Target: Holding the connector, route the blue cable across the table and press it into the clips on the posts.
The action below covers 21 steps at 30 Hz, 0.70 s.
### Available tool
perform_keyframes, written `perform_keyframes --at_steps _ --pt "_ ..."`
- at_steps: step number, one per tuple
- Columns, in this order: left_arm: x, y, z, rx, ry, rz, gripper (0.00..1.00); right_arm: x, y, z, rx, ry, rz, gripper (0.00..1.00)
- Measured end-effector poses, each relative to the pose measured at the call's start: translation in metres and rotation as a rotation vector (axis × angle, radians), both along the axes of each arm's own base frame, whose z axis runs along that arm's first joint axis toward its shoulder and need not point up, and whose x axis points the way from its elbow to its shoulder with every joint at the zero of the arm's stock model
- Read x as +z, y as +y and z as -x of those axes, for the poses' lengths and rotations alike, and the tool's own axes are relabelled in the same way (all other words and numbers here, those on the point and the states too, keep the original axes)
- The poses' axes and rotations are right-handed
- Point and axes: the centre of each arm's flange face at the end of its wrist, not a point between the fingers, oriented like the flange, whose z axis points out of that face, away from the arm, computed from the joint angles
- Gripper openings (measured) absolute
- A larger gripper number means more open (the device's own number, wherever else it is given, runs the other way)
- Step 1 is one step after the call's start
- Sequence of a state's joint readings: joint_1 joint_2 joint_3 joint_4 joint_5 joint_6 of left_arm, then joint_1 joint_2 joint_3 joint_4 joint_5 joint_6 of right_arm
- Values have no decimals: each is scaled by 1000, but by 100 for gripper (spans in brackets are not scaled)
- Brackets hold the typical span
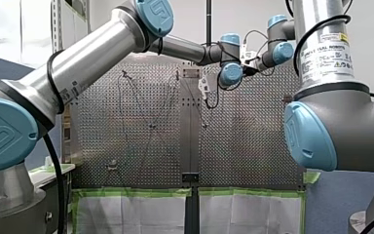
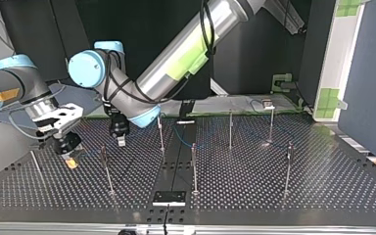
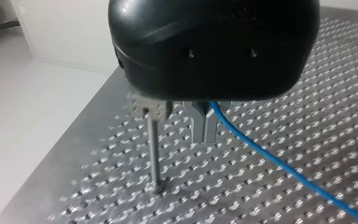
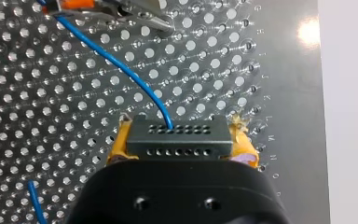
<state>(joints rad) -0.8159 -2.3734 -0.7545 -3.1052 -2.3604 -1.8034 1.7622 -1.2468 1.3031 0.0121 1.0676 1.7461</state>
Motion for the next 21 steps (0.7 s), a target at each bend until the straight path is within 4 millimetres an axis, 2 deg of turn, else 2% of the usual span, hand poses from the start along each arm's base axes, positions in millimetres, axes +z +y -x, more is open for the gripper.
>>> perform_keyframes --at_steps 9,15,21 --pt "-1 -7 17 -7 22 -15 0 3 4 0 4 9 -2 0" --pt "2 -2 14 19 21 -8 0 4 6 -1 9 10 1 0" --pt "4 5 1 26 7 1 0 4 6 -1 20 9 4 0"
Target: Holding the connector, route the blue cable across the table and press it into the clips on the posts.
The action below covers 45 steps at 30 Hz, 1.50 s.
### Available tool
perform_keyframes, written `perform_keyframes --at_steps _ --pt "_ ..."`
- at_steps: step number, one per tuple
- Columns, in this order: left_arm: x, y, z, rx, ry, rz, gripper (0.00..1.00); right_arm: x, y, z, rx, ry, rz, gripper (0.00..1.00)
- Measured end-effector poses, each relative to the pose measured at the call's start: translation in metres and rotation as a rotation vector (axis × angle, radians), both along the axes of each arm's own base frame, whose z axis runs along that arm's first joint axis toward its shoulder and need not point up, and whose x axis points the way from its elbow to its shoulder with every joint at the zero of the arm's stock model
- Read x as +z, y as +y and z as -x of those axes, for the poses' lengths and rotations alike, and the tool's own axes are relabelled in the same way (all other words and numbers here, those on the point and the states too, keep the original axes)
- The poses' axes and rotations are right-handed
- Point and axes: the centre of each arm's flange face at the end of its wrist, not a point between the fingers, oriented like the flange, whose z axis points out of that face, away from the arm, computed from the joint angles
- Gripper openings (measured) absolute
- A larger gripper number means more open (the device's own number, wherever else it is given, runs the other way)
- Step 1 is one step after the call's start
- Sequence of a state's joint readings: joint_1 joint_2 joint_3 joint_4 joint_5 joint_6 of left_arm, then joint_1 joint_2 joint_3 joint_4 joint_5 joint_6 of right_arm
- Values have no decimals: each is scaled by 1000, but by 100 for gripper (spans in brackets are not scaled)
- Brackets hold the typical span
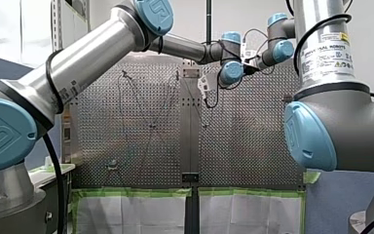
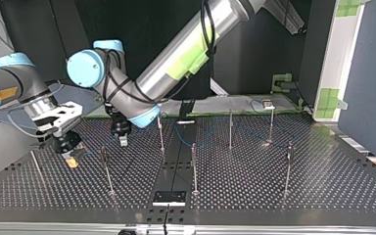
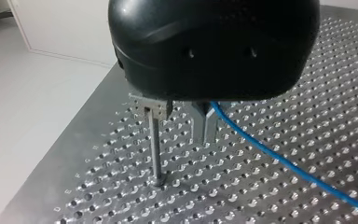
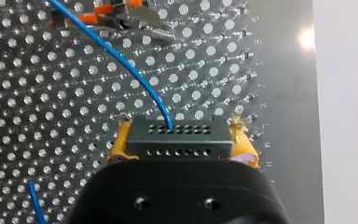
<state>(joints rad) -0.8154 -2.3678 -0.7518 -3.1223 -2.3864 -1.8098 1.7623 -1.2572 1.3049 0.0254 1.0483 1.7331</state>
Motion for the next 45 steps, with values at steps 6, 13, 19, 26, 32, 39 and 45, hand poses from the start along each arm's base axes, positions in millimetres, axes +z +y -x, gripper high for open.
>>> perform_keyframes --at_steps 6,13,19,26,32,39,45 --pt "3 1 -13 -24 -33 5 0 0 0 -1 18 -6 3 0" --pt "5 9 -36 -42 -76 31 0 1 -7 9 12 -20 12 0" --pt "-6 26 -59 -44 -76 24 0 0 -15 19 6 -29 19 0" --pt "-18 33 -67 -52 -70 19 0 -4 -20 24 9 -28 18 0" --pt "-19 29 -64 -84 -68 27 7 -6 -21 24 12 -27 21 0" --pt "-20 25 -61 -100 -64 33 92 -7 -23 24 12 -26 24 0" --pt "-21 25 -59 -103 -51 32 100 -7 -23 24 11 -26 26 0"
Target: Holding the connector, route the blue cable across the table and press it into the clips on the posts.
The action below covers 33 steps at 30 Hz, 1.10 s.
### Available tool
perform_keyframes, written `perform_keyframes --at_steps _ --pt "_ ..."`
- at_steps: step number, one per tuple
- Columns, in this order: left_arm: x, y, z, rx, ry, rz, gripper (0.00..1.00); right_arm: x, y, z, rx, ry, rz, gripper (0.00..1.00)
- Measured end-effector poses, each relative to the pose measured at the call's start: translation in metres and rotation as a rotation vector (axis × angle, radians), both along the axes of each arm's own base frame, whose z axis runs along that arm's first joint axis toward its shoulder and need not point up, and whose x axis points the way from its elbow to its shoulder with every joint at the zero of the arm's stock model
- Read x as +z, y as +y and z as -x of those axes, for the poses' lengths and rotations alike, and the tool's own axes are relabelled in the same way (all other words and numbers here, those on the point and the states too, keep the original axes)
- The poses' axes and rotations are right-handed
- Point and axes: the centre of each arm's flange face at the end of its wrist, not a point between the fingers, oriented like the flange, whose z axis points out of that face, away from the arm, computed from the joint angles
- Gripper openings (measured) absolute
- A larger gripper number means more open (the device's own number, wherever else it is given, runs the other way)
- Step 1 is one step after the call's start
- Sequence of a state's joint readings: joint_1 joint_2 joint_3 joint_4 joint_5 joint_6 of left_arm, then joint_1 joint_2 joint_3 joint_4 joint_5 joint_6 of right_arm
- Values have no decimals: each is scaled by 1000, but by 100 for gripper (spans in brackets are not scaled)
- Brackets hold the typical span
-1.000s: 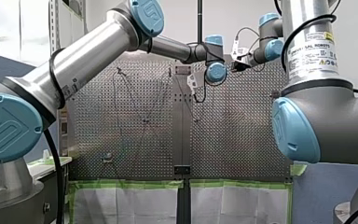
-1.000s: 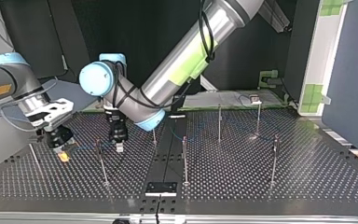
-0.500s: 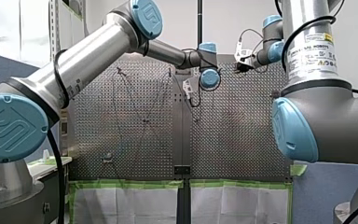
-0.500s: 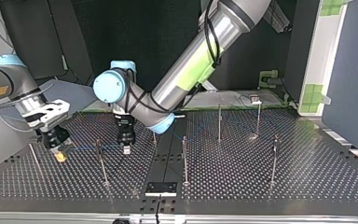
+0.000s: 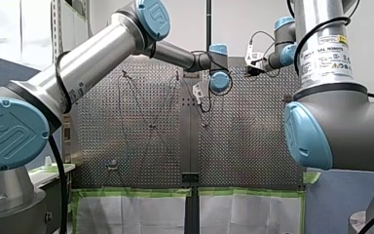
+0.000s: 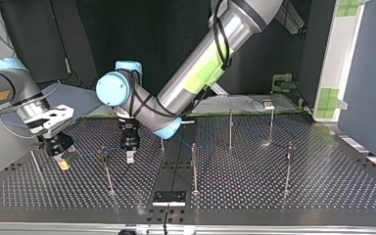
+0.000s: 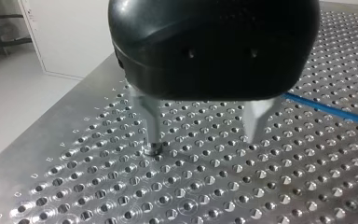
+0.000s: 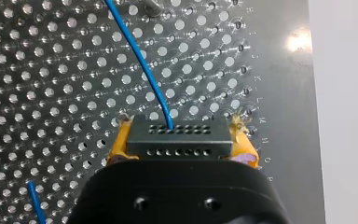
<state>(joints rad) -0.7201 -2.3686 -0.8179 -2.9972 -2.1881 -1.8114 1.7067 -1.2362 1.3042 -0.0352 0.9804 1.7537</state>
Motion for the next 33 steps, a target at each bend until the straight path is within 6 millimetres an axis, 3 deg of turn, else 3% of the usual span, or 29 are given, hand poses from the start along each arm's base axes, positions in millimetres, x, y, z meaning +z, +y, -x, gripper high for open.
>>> perform_keyframes --at_steps 12,27,33 --pt "-3 3 10 0 62 -14 100 -1 -1 -1 5 0 2 0" --pt "7 -12 59 -63 131 -70 100 -3 -1 -1 9 1 -1 0" --pt "23 -9 73 -77 103 -46 100 -3 -1 -1 10 1 -1 0"
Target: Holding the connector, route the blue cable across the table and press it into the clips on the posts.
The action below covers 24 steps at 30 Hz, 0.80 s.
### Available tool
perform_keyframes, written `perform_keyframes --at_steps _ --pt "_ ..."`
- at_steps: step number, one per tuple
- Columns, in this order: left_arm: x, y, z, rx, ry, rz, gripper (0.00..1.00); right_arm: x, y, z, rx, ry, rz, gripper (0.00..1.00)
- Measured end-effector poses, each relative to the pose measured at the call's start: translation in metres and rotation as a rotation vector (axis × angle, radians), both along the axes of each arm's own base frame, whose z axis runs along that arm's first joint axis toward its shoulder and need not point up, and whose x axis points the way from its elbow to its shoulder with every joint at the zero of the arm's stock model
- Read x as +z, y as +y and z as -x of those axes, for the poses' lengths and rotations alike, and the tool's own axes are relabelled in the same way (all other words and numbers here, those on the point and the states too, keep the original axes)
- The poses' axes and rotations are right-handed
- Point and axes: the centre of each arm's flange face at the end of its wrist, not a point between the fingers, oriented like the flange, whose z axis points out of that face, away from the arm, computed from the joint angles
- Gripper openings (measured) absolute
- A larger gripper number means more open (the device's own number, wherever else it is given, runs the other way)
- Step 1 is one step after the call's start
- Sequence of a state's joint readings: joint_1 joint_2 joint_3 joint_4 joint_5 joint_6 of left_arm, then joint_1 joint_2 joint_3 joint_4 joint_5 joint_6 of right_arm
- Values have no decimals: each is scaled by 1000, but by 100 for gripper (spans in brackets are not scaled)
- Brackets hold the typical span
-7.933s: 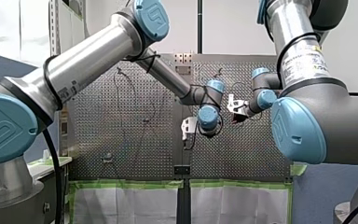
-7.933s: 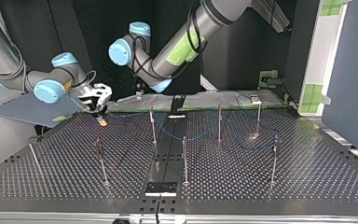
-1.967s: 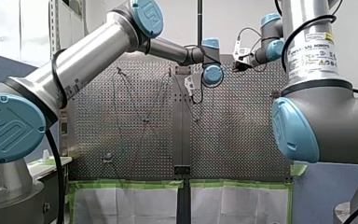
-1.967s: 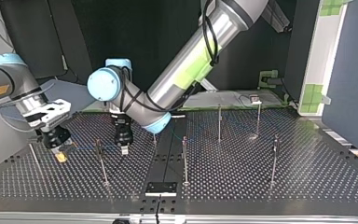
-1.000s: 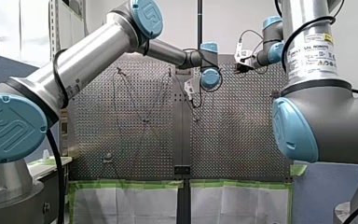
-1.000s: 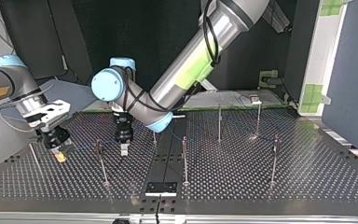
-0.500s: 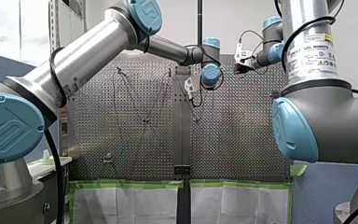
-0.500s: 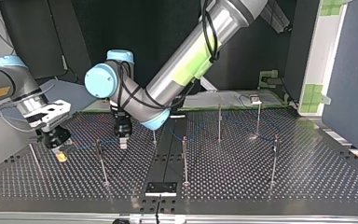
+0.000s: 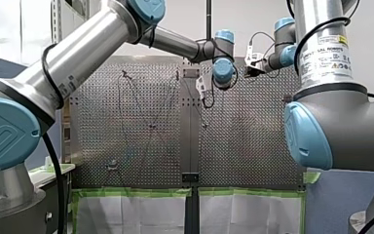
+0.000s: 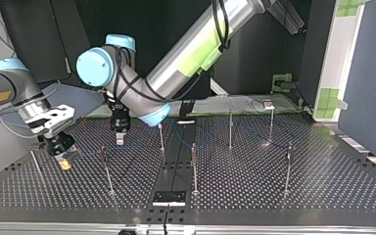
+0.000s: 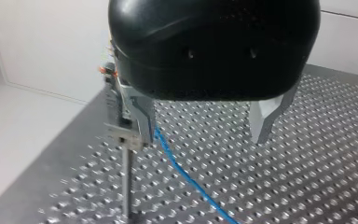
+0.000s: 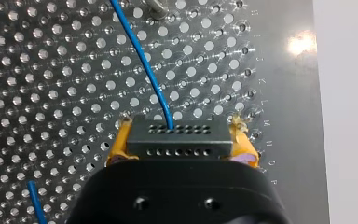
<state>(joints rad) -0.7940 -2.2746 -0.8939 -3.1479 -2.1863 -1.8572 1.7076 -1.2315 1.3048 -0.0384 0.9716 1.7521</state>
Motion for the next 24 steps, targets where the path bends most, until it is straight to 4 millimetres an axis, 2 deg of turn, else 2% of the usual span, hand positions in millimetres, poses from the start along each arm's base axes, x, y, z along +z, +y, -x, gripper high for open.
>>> perform_keyframes --at_steps 15,24 --pt "39 26 14 17 -92 20 100 -2 1 -4 6 0 -4 0" --pt "66 47 25 34 -144 126 100 -3 2 -7 10 0 -5 0"
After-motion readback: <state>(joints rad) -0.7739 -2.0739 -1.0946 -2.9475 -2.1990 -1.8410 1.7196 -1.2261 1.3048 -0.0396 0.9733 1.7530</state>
